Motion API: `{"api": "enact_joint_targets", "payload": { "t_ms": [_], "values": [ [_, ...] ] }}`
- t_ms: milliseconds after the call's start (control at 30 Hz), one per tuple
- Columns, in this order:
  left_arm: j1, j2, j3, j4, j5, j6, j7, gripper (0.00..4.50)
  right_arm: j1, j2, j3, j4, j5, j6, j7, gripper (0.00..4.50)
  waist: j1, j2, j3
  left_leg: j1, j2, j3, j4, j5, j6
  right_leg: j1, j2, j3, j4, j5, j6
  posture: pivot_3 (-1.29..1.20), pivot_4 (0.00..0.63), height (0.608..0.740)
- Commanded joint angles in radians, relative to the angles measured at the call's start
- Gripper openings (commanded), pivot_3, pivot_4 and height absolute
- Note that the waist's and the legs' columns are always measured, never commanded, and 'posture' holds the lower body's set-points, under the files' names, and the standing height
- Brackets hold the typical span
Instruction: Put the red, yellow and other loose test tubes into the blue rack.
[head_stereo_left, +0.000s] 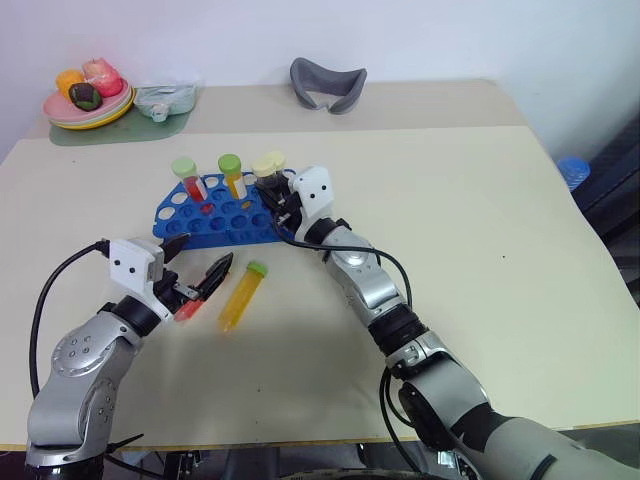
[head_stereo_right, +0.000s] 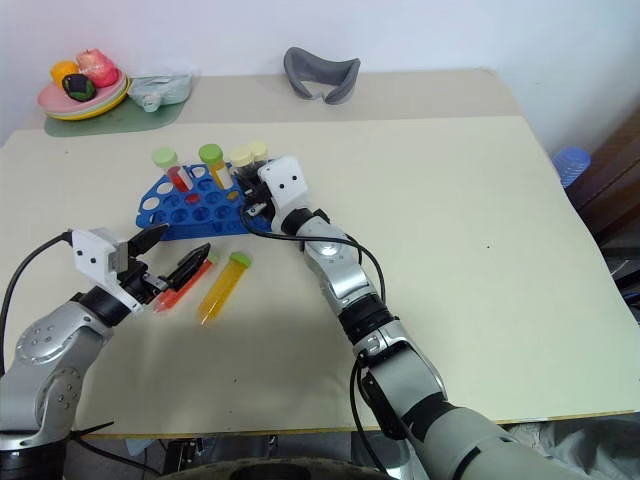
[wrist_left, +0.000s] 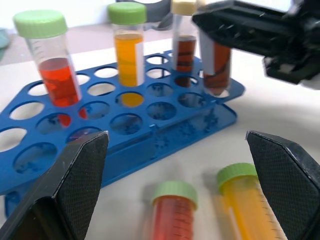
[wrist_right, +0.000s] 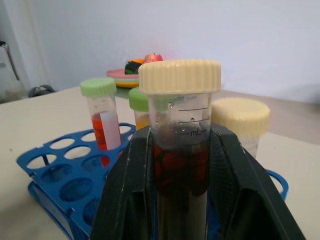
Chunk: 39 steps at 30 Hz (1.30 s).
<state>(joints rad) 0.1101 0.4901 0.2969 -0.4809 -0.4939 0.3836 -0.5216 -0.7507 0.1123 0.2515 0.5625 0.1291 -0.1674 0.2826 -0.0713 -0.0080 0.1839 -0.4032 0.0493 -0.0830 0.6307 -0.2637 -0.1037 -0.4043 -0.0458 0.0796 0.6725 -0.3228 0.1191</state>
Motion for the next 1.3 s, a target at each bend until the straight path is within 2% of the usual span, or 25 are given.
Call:
{"api": "enact_joint_targets", "payload": {
  "t_ms": [33, 233, 433, 700, 900, 1133, 1233, 1300],
  "values": [
    [0.012, 0.005, -0.001, -0.047, -0.016, 0.001, -0.005, 4.50, -0.025, 0.019, -0.027, 0.019, -0.025, -0.043, -0.003, 0.86, 0.000, 0.000, 0.000, 0.000, 0.000, 0.000, 0.000, 0.000, 0.000, 0.000, 0.000, 0.000, 0.000, 0.000, 0.000, 0.00, 0.150, 0.740],
    [0.020, 0.000, -0.017, -0.060, -0.016, 0.006, -0.004, 4.50, 0.003, 0.025, -0.035, 0.002, -0.016, -0.044, 0.061, 0.86, 0.000, 0.000, 0.000, 0.000, 0.000, 0.000, 0.000, 0.000, -0.001, 0.000, 0.000, 0.000, 0.001, 0.000, 0.000, 0.00, 0.150, 0.740],
    [0.026, 0.001, -0.024, -0.072, -0.020, 0.016, -0.001, 4.50, 0.032, 0.019, -0.074, -0.114, -0.003, -0.031, 0.071, 3.81, 0.000, 0.000, 0.000, 0.001, 0.000, 0.000, 0.000, 0.000, -0.001, 0.000, 0.000, 0.000, 0.001, 0.000, 0.000, 0.00, 0.150, 0.740],
    [-0.013, 0.067, -0.019, -0.138, -0.045, 0.141, 0.030, 4.50, 0.094, -0.062, -0.122, -0.403, 0.063, 0.131, 0.119, 3.81, 0.003, 0.000, 0.000, 0.000, 0.000, 0.000, 0.000, 0.000, -0.001, 0.000, 0.000, 0.000, 0.001, 0.000, 0.000, 0.00, 0.150, 0.740],
    [-0.189, 0.144, -0.044, -0.274, -0.186, 0.450, 0.145, 4.50, 0.163, -0.334, -0.175, -0.657, 0.163, 0.359, 0.291, 3.81, 0.012, 0.000, 0.000, -0.001, -0.001, -0.001, 0.002, 0.000, 0.000, 0.001, -0.001, 0.000, 0.001, 0.000, 0.000, 0.00, 0.150, 0.740],
    [-0.391, 0.233, -0.108, -0.299, -0.337, 0.875, 0.258, 4.50, 0.352, -0.748, -0.140, -0.956, 0.317, 0.602, 0.667, 3.81, 0.002, 0.000, 0.000, 0.001, -0.001, -0.001, 0.001, 0.000, 0.000, 0.002, 0.000, 0.001, 0.001, 0.000, 0.000, 0.00, 0.150, 0.740],
    [-0.521, 0.230, -0.160, -0.247, -0.363, 1.140, 0.313, 4.50, 0.390, -0.822, -0.152, -1.016, 0.362, 0.657, 0.717, 3.81, 0.001, -0.001, 0.001, 0.002, -0.001, -0.001, 0.002, 0.000, 0.000, 0.003, 0.001, 0.001, 0.001, 0.000, 0.000, 0.00, 0.150, 0.740],
    [-0.595, 0.218, -0.196, -0.178, -0.404, 1.219, 0.364, 4.50, 0.397, -0.828, -0.156, -1.032, 0.372, 0.674, 0.712, 3.81, 0.001, -0.003, 0.003, 0.009, -0.001, -0.001, 0.001, 0.000, 0.001, 0.010, 0.001, 0.001, 0.000, 0.000, 0.000, 0.00, 0.150, 0.740]
  ]
}}
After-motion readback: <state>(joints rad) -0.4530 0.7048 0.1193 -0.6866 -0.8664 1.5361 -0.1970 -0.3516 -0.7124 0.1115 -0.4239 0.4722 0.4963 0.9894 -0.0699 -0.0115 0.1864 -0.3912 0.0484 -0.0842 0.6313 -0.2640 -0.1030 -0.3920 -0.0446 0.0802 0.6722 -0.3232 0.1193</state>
